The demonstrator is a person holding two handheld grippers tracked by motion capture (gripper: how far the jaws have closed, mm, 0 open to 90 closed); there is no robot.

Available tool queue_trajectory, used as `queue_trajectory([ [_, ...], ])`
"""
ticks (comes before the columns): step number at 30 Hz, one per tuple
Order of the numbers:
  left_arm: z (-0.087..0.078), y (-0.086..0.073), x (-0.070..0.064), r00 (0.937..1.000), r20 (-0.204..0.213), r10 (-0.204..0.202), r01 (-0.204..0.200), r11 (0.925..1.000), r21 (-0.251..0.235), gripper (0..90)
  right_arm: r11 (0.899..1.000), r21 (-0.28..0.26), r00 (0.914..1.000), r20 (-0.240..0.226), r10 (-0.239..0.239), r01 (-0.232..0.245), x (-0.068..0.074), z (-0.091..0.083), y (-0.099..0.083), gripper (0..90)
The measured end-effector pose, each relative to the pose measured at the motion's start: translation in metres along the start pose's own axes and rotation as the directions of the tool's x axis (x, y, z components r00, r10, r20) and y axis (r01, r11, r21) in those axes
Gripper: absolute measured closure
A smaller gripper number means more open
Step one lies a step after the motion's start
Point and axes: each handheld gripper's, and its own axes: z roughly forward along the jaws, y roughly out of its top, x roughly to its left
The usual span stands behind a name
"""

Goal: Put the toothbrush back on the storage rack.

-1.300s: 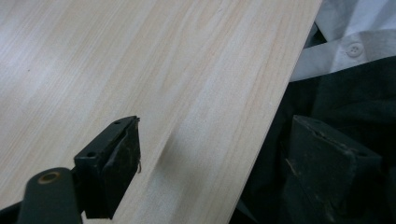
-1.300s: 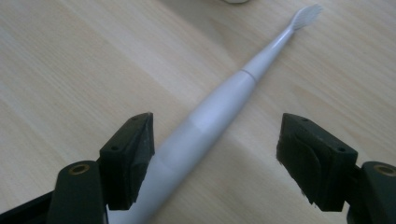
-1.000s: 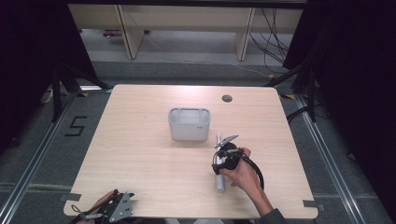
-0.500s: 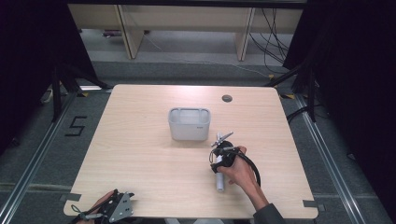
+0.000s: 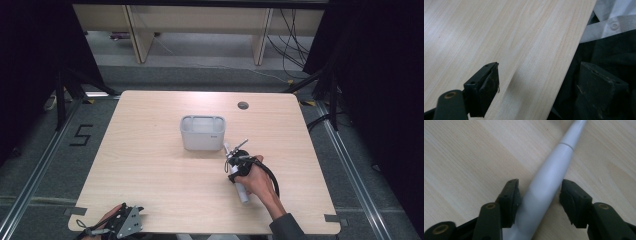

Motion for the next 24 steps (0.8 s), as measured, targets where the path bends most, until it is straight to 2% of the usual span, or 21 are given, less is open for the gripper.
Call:
queue_trajectory([
  [1, 0.000, 0.000, -0.001, 1.0000, 0.003, -0.009, 0.009, 1.0000, -0.002, 16.9, 1.000, -0.010, 0.9997, 0.006, -0.022, 0.022, -0.001, 0.000, 0.000, 51.8],
  [4, 0.000, 0.000, 0.000, 1.0000, 0.002, 0.000, 0.000, 1.0000, -0.001, 16.9, 1.000, -0.002, 0.9998, 0.017, -0.009, 0.009, 0.000, -0.001, -0.001, 53.0],
  [5, 0.000, 0.000, 0.000, 1.0000, 0.000, 0.001, -0.001, 1.0000, 0.002, 16.9, 0.999, 0.026, 0.9995, 0.014, -0.027, 0.027, -0.003, -0.002, 0.000, 54.4],
  [6, 0.000, 0.000, 0.000, 1.0000, 0.003, -0.001, 0.001, 1.0000, 0.001, 16.9, 0.999, 0.038, 0.9998, 0.014, -0.016, 0.015, -0.003, -0.002, 0.000, 54.9],
  [10, 0.000, 0.000, 0.000, 1.0000, 0.002, -0.001, 0.001, 1.0000, 0.000, 16.9, 0.997, 0.076, 0.9996, 0.012, -0.026, 0.025, -0.009, -0.003, 0.003, 57.0],
  [11, 0.000, 0.000, 0.000, 1.0000, 0.002, 0.000, 0.000, 1.0000, 0.001, 16.9, 0.993, 0.109, 0.9991, 0.015, -0.040, 0.038, -0.013, -0.004, 0.004, 58.9],
  [14, 0.000, 0.000, 0.000, 1.0000, 0.003, 0.000, 0.000, 1.0000, 0.000, 16.9, 0.987, 0.148, 0.9982, 0.016, -0.058, 0.055, -0.017, -0.005, 0.005, 61.5],
  [17, 0.000, 0.000, 0.000, 1.0000, 0.003, 0.000, 0.000, 1.0000, -0.001, 16.9, 0.985, 0.170, 0.9992, 0.013, -0.038, 0.035, -0.021, -0.006, 0.003, 65.1],
  [20, 0.000, 0.000, 0.000, 1.0000, 0.003, 0.000, 0.000, 1.0000, 0.003, 16.9, 0.982, 0.185, 0.9988, 0.007, -0.049, 0.047, -0.026, -0.008, 0.000, 65.2],
  [21, 0.000, 0.000, 0.000, 1.0000, 0.003, -0.002, 0.002, 1.0000, 0.003, 16.9, 0.978, 0.207, 0.9996, 0.016, -0.024, 0.021, -0.026, -0.009, 0.000, 65.2],
  [24, 0.001, 0.000, 0.000, 1.0000, 0.003, -0.001, 0.001, 1.0000, 0.001, 16.9, 0.978, 0.207, 0.9994, 0.012, -0.034, 0.031, -0.028, -0.009, -0.002, 65.0],
])
